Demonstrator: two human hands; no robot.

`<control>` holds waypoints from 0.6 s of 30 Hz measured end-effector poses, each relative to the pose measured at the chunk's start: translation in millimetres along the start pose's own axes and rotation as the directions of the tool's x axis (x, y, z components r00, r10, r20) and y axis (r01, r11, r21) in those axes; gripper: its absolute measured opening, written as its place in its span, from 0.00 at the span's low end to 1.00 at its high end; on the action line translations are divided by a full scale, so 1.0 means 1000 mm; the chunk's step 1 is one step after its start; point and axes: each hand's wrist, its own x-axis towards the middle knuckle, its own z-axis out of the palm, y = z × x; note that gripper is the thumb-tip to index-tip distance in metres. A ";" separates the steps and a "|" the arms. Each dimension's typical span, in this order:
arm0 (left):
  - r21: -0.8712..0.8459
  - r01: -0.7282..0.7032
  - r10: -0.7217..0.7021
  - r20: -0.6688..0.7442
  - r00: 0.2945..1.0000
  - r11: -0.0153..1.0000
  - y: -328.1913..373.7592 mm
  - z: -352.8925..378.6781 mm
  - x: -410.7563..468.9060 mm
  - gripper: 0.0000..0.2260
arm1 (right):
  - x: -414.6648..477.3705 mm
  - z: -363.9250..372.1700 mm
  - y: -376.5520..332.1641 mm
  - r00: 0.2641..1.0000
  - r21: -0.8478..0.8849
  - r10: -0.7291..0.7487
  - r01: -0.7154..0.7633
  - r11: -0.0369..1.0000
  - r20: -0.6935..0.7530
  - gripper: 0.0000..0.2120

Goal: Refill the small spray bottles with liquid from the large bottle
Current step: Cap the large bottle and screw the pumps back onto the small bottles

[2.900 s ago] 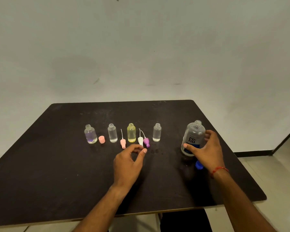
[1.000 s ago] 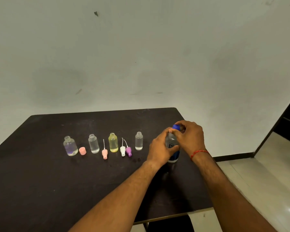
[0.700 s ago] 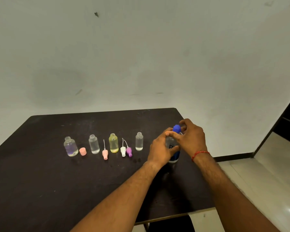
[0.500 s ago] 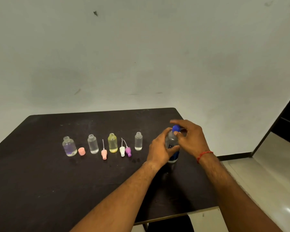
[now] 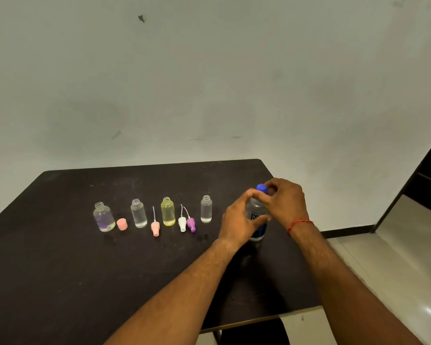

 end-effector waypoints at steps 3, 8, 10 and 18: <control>-0.012 -0.001 0.001 0.004 1.000 1.000 -0.001 0.000 0.000 0.28 | -0.006 0.003 0.007 0.996 0.226 -0.067 0.052 0.973 0.059 0.28; -0.011 -0.006 0.006 -0.009 1.000 1.000 -0.001 0.000 0.000 0.29 | -0.010 0.008 0.013 0.998 0.288 -0.066 0.068 0.955 -0.017 0.15; -0.016 -0.003 0.003 -0.005 1.000 1.000 -0.002 0.001 0.000 0.30 | -0.008 0.009 0.011 0.996 0.246 -0.049 0.065 0.967 -0.068 0.11; -0.024 0.014 -0.015 -0.004 1.000 1.000 -0.002 0.000 0.000 0.30 | -0.010 0.012 0.011 0.998 0.242 0.032 -0.021 0.970 -0.045 0.26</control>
